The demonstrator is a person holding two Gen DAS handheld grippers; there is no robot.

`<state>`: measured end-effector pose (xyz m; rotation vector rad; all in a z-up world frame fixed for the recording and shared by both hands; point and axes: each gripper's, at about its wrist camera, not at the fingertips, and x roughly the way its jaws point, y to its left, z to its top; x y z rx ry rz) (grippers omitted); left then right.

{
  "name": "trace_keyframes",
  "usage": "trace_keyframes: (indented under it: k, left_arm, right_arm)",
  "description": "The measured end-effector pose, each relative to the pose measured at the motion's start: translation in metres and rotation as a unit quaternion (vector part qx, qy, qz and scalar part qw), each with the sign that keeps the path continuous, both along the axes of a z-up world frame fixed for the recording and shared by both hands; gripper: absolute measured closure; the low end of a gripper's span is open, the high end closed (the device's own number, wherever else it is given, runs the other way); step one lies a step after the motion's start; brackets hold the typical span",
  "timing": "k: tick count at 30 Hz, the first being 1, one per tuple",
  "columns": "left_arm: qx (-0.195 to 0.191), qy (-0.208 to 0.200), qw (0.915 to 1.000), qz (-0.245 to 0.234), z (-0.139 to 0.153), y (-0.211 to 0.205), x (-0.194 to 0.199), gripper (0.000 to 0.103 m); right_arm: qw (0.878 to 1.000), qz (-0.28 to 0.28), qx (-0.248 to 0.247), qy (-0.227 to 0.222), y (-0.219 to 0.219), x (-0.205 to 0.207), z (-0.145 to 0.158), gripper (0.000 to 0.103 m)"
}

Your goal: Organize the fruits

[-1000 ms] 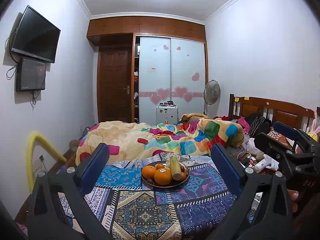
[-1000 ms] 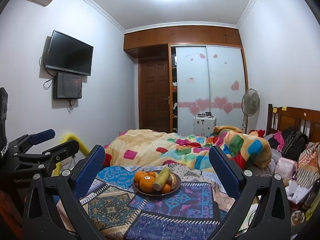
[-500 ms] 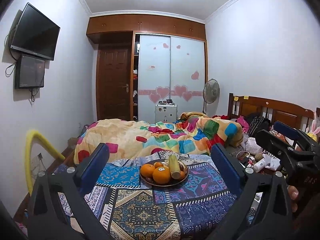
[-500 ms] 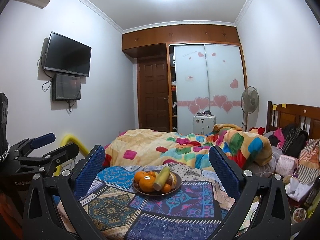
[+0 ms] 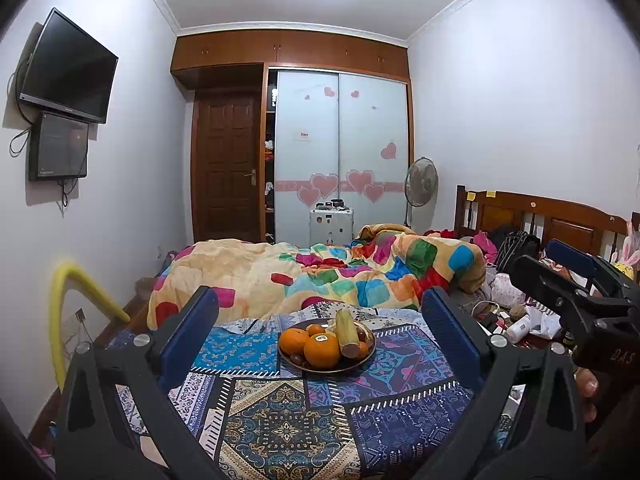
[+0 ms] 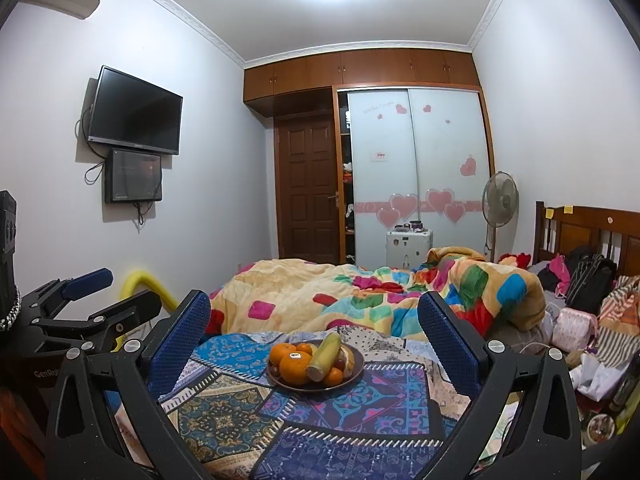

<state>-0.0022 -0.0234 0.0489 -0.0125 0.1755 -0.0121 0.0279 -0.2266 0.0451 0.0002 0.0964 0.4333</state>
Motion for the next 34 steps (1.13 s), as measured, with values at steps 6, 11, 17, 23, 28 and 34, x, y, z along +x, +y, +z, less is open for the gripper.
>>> trace_keyframes:
  k: [6,11,17,23,28,34]
  left_arm:
    - [0.000,-0.002,1.0000,-0.001,-0.0007,-0.0012,0.0001,0.000]
    - [0.006,-0.002,1.0000,-0.002,-0.0013,-0.0040,0.0014,0.000]
    - [0.003,0.000,1.0000,-0.009,-0.0030,-0.0044,0.0020,0.000]
    - [-0.004,0.001,1.0000,-0.009,-0.0039,-0.0019,0.0020,0.000]
    - [-0.003,0.002,0.9999,-0.010,-0.0053,-0.0027,0.0010,0.000]
    - [-0.005,0.003,0.9999,-0.010,-0.0056,-0.0020,0.0014,0.000]
  right_arm:
    - [1.000,0.000,0.000,0.001,0.0005,-0.0003,0.0003,0.000]
    - [1.000,-0.001,0.001,0.001,0.0009,-0.0010,0.0002,0.000]
    - [1.000,-0.001,0.006,0.006,0.0026,-0.0005,-0.0007,0.000]
    - [1.000,-0.002,0.008,0.011,0.0009,0.0028,-0.0017,0.000]
    - [1.000,-0.001,0.007,0.013,0.0025,0.0026,-0.0024,0.000]
    - [1.000,0.001,0.006,0.016,0.0023,0.0032,-0.0035,0.000]
